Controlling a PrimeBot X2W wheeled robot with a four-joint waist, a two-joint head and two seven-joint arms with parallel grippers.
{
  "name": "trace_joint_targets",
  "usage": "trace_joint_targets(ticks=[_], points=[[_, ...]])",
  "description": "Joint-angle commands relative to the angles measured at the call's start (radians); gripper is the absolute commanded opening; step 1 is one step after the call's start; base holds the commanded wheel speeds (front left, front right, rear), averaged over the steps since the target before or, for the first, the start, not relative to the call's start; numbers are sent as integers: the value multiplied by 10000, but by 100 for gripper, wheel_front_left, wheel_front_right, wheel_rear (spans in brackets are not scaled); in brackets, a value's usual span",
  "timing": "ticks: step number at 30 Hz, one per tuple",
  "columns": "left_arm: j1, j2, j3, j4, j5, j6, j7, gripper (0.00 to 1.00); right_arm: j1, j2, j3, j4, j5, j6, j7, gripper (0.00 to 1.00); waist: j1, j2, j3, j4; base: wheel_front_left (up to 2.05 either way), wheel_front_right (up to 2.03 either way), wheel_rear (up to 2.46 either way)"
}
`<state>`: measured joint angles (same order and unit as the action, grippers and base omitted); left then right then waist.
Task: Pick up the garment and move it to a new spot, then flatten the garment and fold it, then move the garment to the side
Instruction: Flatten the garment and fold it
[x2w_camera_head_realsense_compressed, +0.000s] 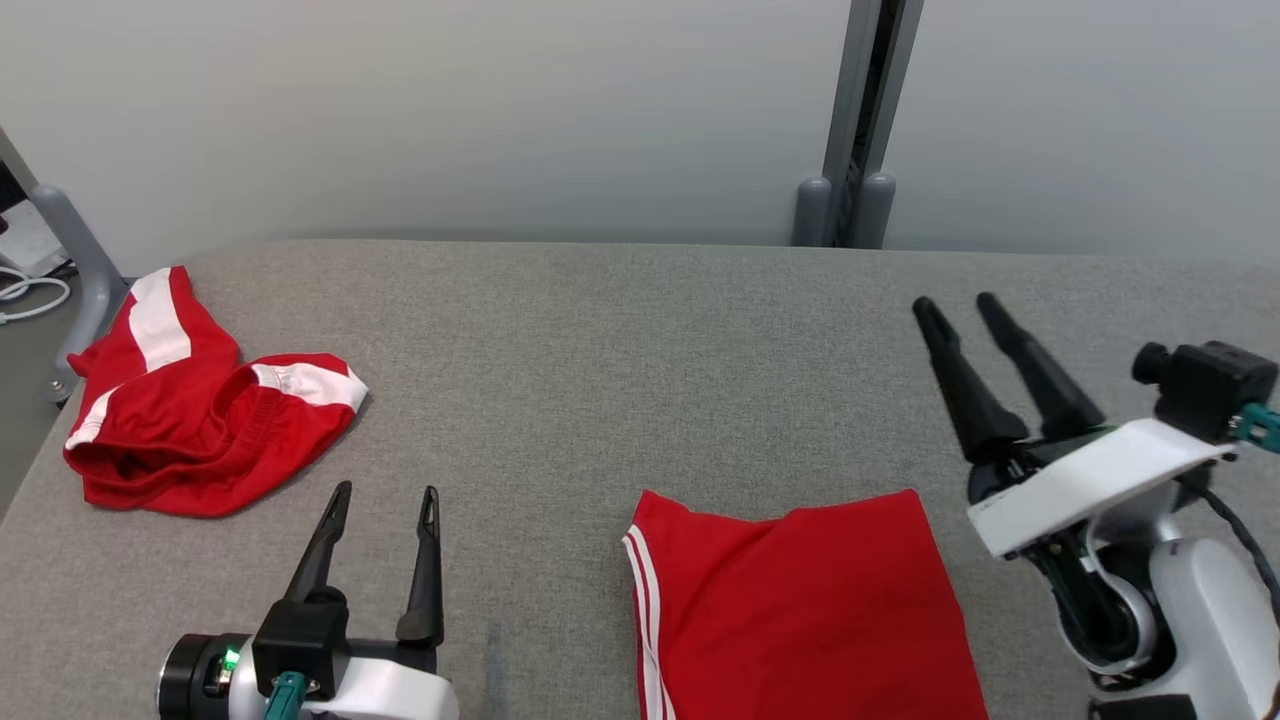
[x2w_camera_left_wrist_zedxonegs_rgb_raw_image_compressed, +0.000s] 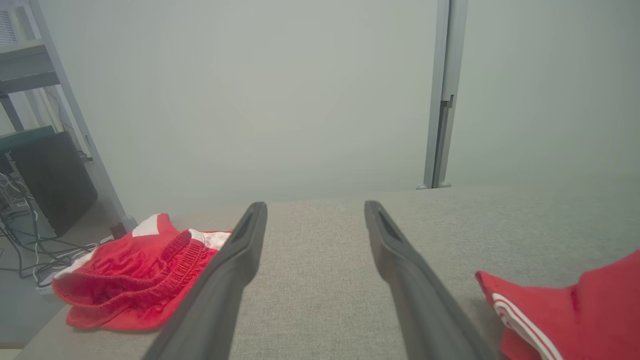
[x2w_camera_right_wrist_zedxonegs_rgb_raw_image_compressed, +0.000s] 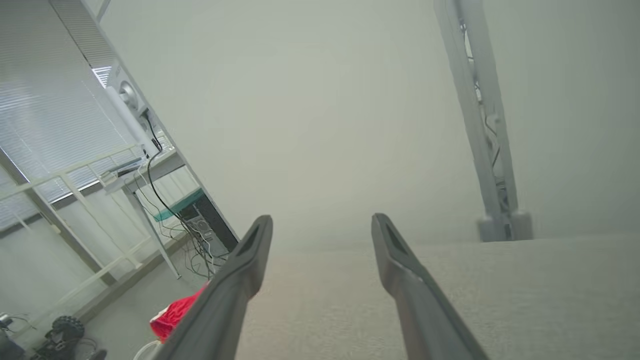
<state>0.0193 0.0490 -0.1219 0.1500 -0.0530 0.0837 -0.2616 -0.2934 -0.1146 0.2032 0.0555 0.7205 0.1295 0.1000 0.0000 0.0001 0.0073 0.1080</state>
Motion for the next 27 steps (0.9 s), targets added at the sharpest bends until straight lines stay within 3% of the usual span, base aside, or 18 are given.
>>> trace_joint_targets(ticks=[1, 7, 11, 18, 23, 27], points=[[-155, 33, 15, -98, -68, 39, -36, 100, 265, -307, -351, -445, -1245, 19, -273, 100, 0, -1, 68, -38, 0, 0, 0], [-267, 31, 24, -369, -102, 92, -36, 100, 933, -877, -782, -1003, -3779, 19, -1183, 100, 0, -1, 156, -116, 0, 0, 0], [-234, 33, 68, -627, -56, 222, -36, 100, 1600, -696, -1335, -822, -4616, 14, -2157, 100, 0, -1, 205, -213, 0, 0, 0], [-87, 32, 2, -901, 33, 195, -36, 100, 2498, -294, -1899, 0, -4913, 13, -3242, 100, 0, -1, 304, -408, 0, 0, 0], [188, 31, -78, -1379, 54, 466, -36, 100, 2840, -43, -2093, 166, -5569, 13, -3635, 100, 0, -1, 347, -556, 0, 0, 0], [406, 34, -140, -1677, -80, 666, -36, 100, 2946, 299, -2502, 94, -5350, 13, -3672, 100, 0, -1, 367, -616, 0, 0, 0]])
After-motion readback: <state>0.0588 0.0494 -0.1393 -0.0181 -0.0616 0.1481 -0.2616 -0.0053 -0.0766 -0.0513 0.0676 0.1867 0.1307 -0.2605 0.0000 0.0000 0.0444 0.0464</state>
